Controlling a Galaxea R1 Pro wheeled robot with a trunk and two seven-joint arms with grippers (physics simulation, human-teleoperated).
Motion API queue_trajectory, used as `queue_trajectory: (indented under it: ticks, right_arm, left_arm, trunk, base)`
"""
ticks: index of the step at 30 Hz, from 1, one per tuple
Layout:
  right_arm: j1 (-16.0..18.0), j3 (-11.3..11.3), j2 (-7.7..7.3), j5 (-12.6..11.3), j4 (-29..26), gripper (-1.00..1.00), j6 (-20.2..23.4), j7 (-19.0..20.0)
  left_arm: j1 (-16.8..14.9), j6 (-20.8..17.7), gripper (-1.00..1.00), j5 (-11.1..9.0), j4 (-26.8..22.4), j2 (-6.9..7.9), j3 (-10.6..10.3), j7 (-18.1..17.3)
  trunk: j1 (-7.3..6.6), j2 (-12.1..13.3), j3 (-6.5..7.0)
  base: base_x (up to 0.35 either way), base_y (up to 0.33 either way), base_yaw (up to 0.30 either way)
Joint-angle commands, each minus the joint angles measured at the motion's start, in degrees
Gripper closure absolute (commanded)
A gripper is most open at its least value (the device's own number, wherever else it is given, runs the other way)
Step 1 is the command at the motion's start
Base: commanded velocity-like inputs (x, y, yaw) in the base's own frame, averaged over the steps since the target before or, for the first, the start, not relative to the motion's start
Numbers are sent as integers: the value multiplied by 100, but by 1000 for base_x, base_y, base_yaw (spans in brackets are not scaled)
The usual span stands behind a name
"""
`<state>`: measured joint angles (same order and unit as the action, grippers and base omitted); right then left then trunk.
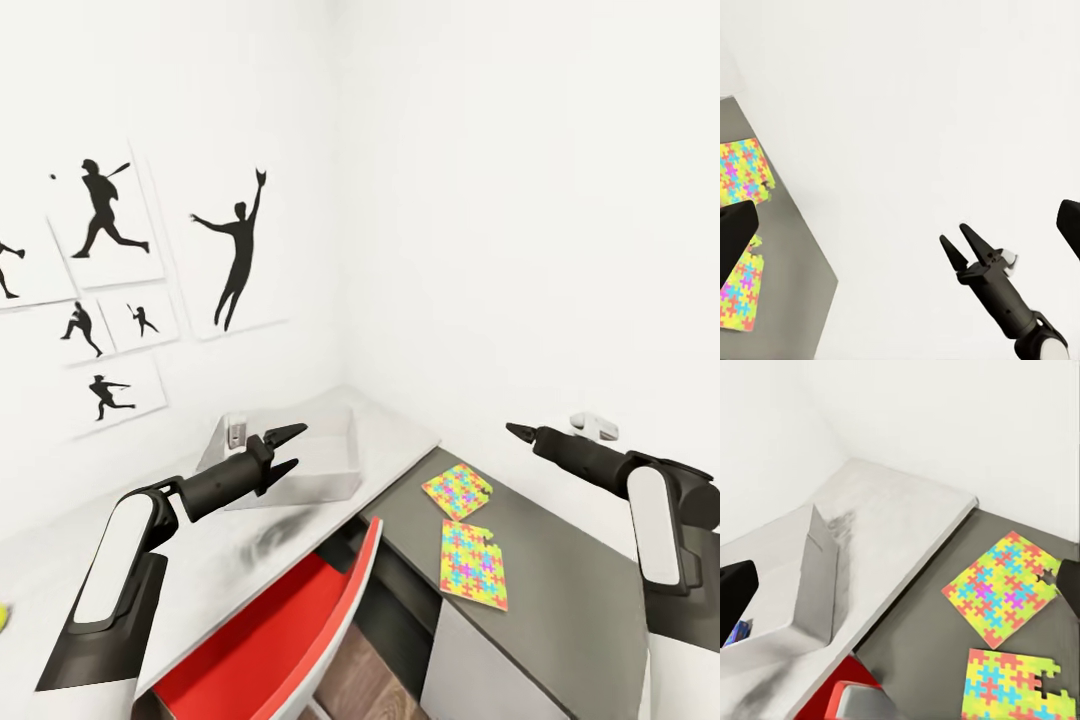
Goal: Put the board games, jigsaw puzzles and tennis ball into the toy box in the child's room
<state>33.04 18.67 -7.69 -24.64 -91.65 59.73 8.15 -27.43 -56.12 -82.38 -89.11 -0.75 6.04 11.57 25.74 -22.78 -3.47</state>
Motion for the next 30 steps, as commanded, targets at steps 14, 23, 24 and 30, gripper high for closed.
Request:
queue_trajectory:
  ticks: [14,23,24,30]
  right_arm:
    - [-57,1,-322,58,330,-100,27,82]
    - [-76,-52,-522,2,475,-100,27,107]
    - [-77,-53,-538,-11,483,-100,27,109]
    - [-80,-48,-576,-69,503,-100,27,114]
  left_arm:
    - [-12,-27,-100,-66,5,-15,7,64]
    - [-9,-23,-100,-70,7,-15,16,60]
    - [-9,-22,-100,-71,7,-17,15,61]
    - [-8,-22,-100,-69,8,-19,13,63]
  trunk:
    - [4,-13,36]
    - [4,-13,64]
    - [4,-13,67]
    - [4,-13,86]
  base:
    - [0,0,-269]
    - [0,0,-272]
    - [0,0,-273]
    - [0,0,-273]
